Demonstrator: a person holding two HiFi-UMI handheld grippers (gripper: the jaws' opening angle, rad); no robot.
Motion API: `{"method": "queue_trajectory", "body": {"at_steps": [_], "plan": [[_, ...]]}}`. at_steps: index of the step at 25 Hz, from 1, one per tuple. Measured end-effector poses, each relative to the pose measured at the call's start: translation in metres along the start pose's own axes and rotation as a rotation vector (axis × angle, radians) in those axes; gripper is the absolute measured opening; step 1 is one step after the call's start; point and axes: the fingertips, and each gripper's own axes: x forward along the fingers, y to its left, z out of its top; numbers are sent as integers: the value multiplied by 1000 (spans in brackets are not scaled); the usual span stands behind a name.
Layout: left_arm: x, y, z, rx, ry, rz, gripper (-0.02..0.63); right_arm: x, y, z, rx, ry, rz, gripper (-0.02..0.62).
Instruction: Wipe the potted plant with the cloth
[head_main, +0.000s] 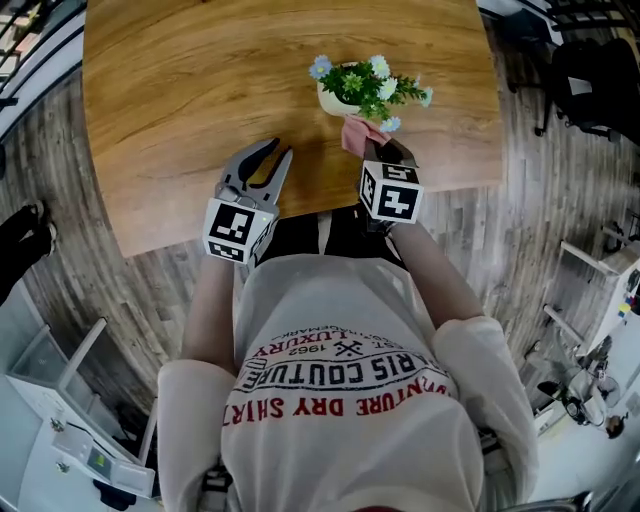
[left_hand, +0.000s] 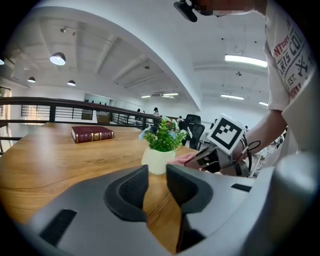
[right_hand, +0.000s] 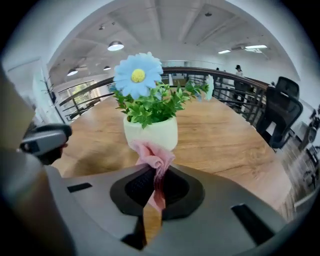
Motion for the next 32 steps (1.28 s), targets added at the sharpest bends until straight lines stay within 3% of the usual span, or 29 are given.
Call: {"method": "queue_trajectory", "body": {"at_steps": [2, 5, 7, 11, 17, 22, 32], "plan": [[10, -8, 2, 19, -2, -27, 232, -15, 6, -2, -121, -6, 103, 37], [28, -13, 4, 61, 17, -47, 313, -43, 13, -5, -280, -9, 239, 37], [42, -12, 1, 82, 45, -53, 350, -52, 1, -7, -332, -9, 247, 37], [68, -9, 2, 114, 65, -61, 413, -51, -40, -5, -312, 1, 195, 37], [110, -4, 8, 174, 88, -73, 476, -40, -89, 5, -302, 17, 168, 37], [136, -8, 10, 244, 118, -138, 518, -29, -116, 15, -312, 33, 190, 37], [160, -18, 12, 384, 179, -276, 528, -7, -135, 34, -343, 68, 239, 37]]}}
